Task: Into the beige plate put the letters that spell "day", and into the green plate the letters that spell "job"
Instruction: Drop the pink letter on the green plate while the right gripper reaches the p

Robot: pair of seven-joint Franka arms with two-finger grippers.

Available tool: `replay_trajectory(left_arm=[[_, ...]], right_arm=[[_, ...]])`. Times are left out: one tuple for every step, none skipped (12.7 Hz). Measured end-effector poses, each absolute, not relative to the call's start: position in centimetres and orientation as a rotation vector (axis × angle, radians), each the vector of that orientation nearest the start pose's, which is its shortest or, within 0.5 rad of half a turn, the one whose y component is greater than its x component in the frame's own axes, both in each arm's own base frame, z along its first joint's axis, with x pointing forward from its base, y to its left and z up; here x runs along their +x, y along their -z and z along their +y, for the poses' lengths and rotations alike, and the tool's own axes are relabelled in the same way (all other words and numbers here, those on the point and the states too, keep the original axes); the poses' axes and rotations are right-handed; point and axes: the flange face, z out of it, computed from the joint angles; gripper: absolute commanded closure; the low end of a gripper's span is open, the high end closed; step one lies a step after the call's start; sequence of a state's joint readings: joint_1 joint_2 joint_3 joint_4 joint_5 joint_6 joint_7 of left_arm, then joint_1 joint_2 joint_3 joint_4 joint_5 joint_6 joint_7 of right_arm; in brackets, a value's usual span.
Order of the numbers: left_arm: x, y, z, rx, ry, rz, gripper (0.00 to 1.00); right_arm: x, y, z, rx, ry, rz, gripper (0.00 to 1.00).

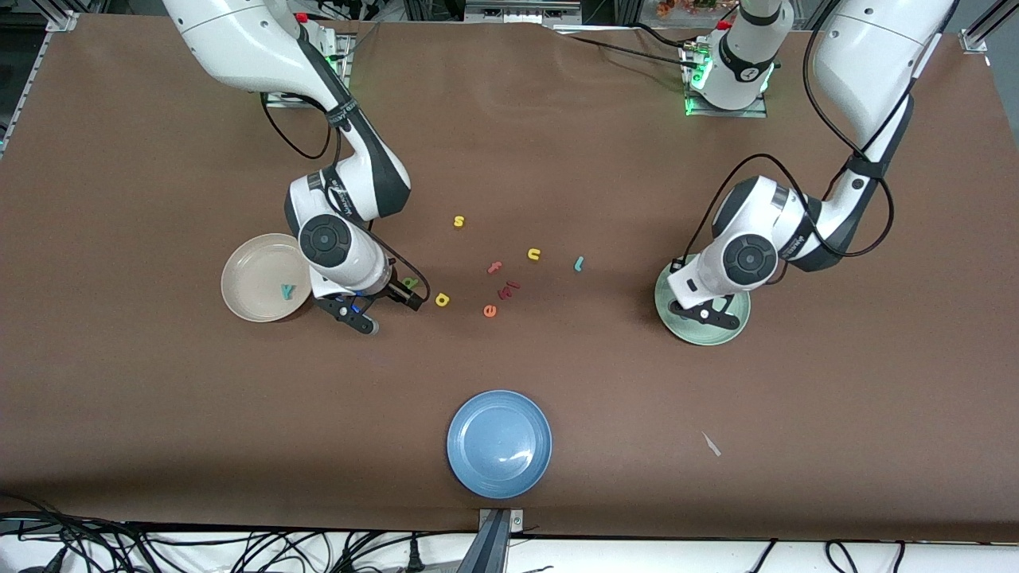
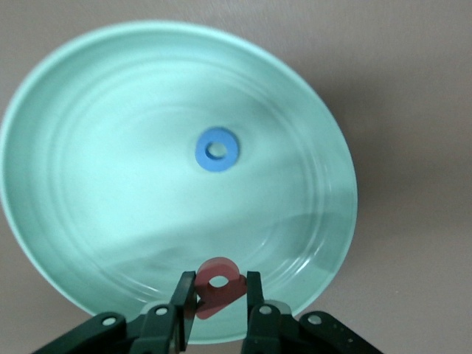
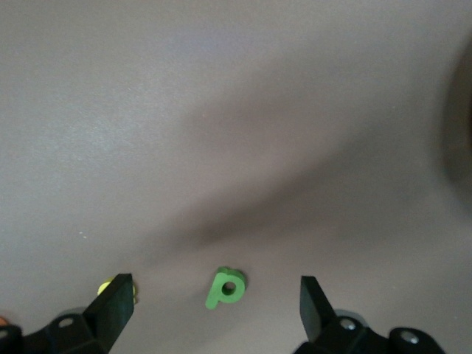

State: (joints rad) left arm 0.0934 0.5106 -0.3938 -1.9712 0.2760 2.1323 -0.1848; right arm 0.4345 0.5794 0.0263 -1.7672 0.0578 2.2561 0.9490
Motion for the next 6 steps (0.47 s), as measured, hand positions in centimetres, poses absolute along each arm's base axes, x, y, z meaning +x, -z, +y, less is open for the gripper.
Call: replay_trajectory(left_arm=[[55.4, -20.1, -15.5, -2.999, -0.430, 0.424, 0.00], [55.3, -19.9, -15.3, -3.002, -0.430, 0.421, 0.00], [55.3, -19.9, -15.2, -3.002, -0.430, 0.418, 0.00], [55.3, -20.1, -15.2, -3.003, -0.425, 0.418, 0.00], [55.4, -20.5, -15.3, -3.003, -0.414, 0.421, 0.00], [55.5, -21.3, -15.8, -3.003, -0.395, 0.433, 0.00]], right_arm=[[58.3, -22.7, 29.0, -3.045, -0.183, 0.843, 0.00], [58.2, -22.7, 29.0, -3.044, -0.190, 0.859, 0.00], [58.2, -22.6, 28.9, -3.036, -0.193, 0.899, 0.00], [58.2, -22.7, 29.0, -3.010, -0.185, 0.980, 0.00], [58.4, -22.8, 29.2, -2.971, -0.161, 1.068, 0.00], [58.4, -22.7, 29.7, -2.930, -0.130, 1.134, 0.00]])
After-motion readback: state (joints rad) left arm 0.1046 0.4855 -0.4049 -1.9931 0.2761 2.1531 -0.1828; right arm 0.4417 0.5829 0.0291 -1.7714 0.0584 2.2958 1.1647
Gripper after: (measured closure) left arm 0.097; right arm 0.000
